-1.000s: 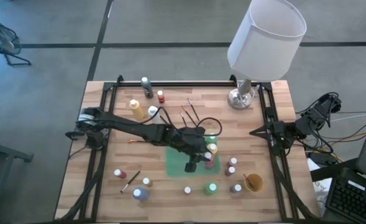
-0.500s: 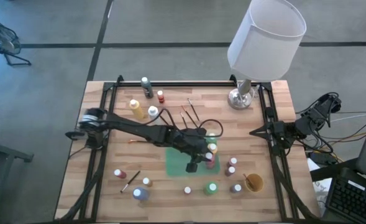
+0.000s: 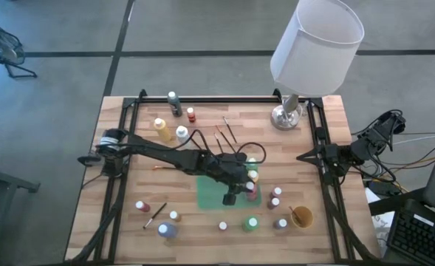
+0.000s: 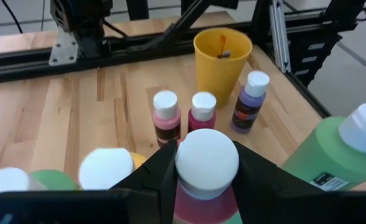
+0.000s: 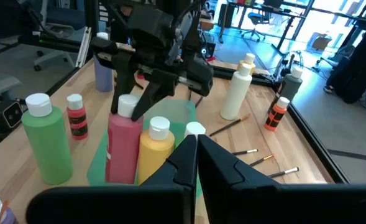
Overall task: Pick & Place Paint Supplies
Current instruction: Put the light pink paint bottle into the green bin
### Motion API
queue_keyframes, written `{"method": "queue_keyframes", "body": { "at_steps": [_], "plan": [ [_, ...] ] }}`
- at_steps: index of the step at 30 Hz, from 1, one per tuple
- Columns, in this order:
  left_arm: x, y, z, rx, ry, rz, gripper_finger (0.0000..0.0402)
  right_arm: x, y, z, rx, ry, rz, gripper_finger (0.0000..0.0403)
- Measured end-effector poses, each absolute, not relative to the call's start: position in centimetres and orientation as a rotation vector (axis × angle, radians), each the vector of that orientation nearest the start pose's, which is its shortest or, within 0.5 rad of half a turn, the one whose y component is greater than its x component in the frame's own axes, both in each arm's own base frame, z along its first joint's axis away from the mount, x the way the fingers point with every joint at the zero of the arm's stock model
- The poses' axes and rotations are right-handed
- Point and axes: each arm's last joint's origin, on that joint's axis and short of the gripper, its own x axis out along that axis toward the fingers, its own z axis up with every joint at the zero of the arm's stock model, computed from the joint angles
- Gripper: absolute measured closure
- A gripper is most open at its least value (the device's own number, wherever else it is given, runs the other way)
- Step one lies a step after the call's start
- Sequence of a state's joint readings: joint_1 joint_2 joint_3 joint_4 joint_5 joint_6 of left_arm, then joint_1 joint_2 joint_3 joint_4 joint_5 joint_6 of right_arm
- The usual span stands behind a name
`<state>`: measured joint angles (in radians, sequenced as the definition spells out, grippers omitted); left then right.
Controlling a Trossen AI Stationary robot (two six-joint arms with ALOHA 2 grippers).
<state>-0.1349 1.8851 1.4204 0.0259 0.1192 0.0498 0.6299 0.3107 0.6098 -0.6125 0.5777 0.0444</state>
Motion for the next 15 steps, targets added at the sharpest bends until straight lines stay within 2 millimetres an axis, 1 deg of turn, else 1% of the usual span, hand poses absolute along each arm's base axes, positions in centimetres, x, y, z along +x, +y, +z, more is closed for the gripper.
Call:
{"method": "queue_keyframes", "body": {
  "at_steps": [6,11,15],
  "plan": [
    [43.7,-6.3,24.5,0.056,0.46,-0.27,0.0277,6.8,3.0,28.5,-0.134,0.259,0.046,0.0394],
    [44.1,-6.4,24.4,0.051,0.457,-0.282,0.0275,6.8,3.0,28.5,-0.134,0.259,0.046,0.0394],
    [44.1,-6.4,24.4,0.053,0.457,-0.282,0.0261,6.8,3.0,28.5,-0.134,0.26,0.046,0.0394]
  ]
}}
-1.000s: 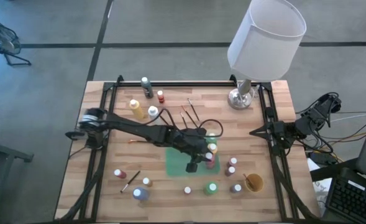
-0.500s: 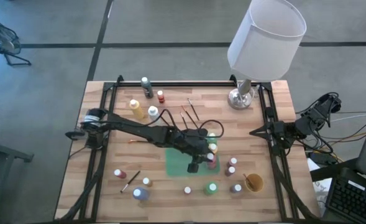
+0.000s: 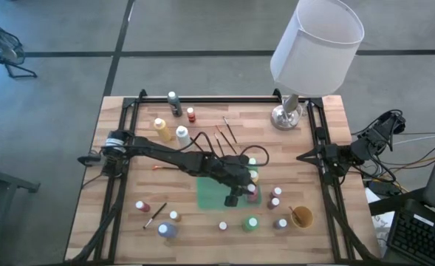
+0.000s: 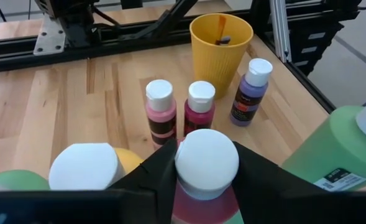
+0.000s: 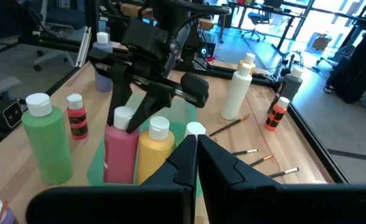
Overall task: Pick & Place Paint Supplies
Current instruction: Put the light pink paint bottle into the green bin, then put the silver paintbrush into the yellow cup
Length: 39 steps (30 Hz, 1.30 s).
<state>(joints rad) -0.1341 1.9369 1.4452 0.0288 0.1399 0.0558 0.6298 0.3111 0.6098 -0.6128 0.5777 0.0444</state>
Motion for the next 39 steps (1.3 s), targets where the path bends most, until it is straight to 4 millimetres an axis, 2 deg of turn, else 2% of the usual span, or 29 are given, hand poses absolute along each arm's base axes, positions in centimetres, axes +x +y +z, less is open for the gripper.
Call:
{"method": "queue_keyframes", "body": {
  "at_steps": [14,20,29,39],
  "plan": [
    [43.9,-6.3,24.8,0.078,0.45,-0.286,0.0244,6.8,3.0,28.5,-0.134,0.259,0.046,0.0394],
    [42.6,-6.1,27.7,0.116,0.394,-0.29,0.0243,6.8,3.0,28.5,-0.134,0.259,0.046,0.0394],
    [38.2,-5.3,32.9,0.192,0.417,-0.253,0.0243,6.8,3.0,28.5,-0.134,0.26,0.046,0.0394],
    [31.8,-3.9,37.4,0.27,0.499,-0.051,0.0246,6.8,3.0,28.5,-0.134,0.26,0.046,0.0394]
  ]
}}
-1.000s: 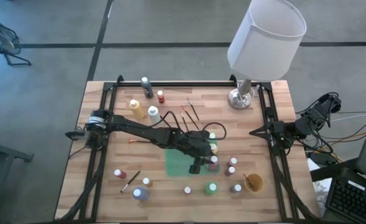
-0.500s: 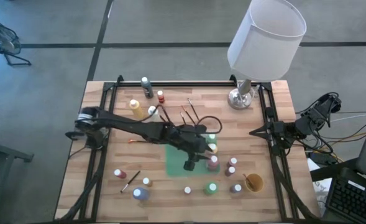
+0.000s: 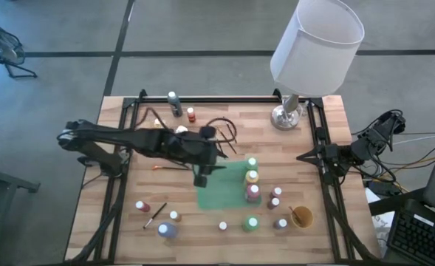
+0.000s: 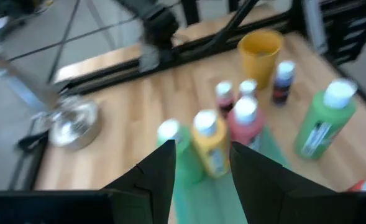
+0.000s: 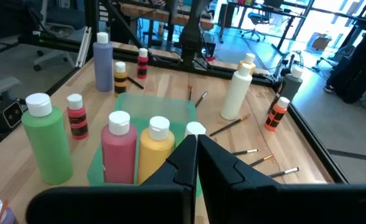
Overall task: Pick & Place Paint Supplies
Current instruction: Put the silver paintbrush into the yellow cup
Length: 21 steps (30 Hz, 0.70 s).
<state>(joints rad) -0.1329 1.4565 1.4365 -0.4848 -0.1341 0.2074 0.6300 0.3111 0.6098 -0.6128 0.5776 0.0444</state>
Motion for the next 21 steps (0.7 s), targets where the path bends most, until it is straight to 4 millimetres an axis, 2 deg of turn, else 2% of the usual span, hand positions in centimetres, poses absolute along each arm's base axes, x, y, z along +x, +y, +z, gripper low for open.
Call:
{"method": "queue_keyframes", "body": {
  "at_steps": [7,14,17,21],
  "plan": [
    [28.5,-3.0,38.9,0.289,0.563,0.097,0.0246,6.8,3.0,28.5,-0.134,0.259,0.046,0.0394],
    [28.2,-1.8,39.1,0.342,0.57,0.322,0.0248,6.8,3.0,28.5,-0.134,0.26,0.046,0.0394],
    [28.9,0.0,38.9,0.331,0.572,0.388,0.0248,6.8,3.0,28.5,-0.134,0.259,0.046,0.0394],
    [30.0,4.1,38.0,0.255,0.602,0.403,0.0248,6.8,3.0,28.5,-0.134,0.26,0.046,0.0394]
  ]
}}
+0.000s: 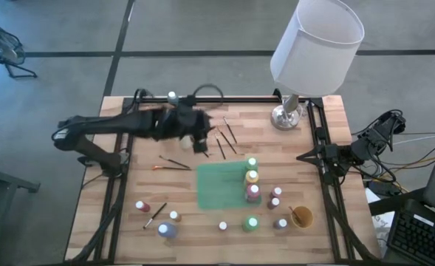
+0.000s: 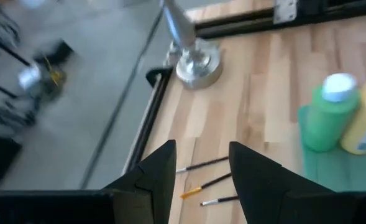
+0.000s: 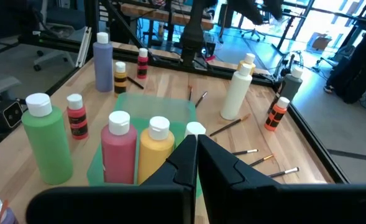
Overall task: Pick & Place Paint Supplies
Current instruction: Put the silver paintbrush into the yellow cup
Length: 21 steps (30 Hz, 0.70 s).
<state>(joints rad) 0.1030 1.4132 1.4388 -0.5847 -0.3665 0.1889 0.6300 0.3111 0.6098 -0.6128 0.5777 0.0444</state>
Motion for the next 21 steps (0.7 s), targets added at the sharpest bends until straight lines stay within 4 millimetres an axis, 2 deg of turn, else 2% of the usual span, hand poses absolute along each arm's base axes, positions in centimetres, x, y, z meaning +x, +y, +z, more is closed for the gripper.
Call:
{"method": "queue_keyframes", "body": {
  "at_steps": [8,12,16,21],
  "plan": [
    [31.8,14.2,35.2,-0.034,0.66,0.386,0.0248,6.8,3.0,28.5,-0.134,0.259,0.046,0.0394],
    [33.4,18.1,33.5,-0.156,0.674,0.399,0.0248,6.8,3.0,28.5,-0.134,0.259,0.046,0.0394],
    [35.7,20.6,31.4,-0.137,0.712,0.402,0.0248,6.8,3.0,28.5,-0.134,0.259,0.046,0.0394],
    [38.4,22.1,29.2,0.015,0.793,0.325,0.0248,6.8,3.0,28.5,-0.134,0.259,0.046,0.0394]
  ]
}}
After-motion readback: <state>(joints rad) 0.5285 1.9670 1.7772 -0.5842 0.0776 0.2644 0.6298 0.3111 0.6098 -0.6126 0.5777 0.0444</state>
